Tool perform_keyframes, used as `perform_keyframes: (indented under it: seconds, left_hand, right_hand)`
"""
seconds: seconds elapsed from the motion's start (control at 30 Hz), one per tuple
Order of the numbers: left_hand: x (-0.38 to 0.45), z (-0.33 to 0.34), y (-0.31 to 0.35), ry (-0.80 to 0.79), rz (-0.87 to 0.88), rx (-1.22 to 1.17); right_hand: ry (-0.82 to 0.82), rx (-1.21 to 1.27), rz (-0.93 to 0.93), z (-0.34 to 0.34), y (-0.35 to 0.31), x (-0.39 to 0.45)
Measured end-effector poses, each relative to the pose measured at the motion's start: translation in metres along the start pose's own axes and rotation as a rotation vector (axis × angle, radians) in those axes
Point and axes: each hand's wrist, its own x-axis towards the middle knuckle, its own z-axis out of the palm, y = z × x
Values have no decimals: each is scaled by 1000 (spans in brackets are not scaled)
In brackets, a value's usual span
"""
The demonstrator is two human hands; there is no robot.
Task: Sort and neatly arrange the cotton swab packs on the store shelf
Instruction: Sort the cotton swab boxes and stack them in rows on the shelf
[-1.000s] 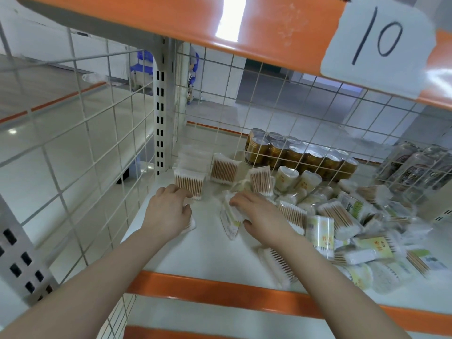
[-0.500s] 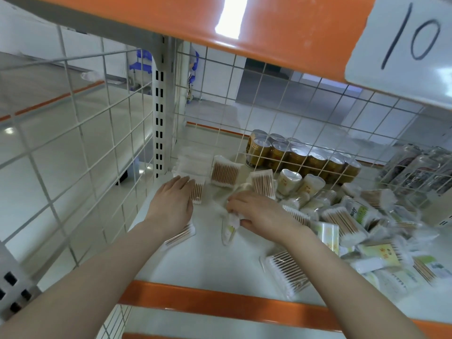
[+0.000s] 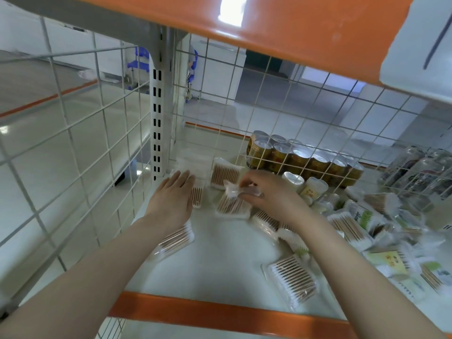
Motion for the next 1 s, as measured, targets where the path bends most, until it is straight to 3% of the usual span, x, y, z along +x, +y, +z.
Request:
perform_keyframes:
  seconds: [0.47, 1.0]
  left_hand:
    - [8, 6, 5, -33, -11, -10]
    - [12, 8, 6, -12, 8, 12]
  right_hand:
    - [226, 89, 110, 22, 20, 63]
    - [170, 4, 151, 72, 31, 78]
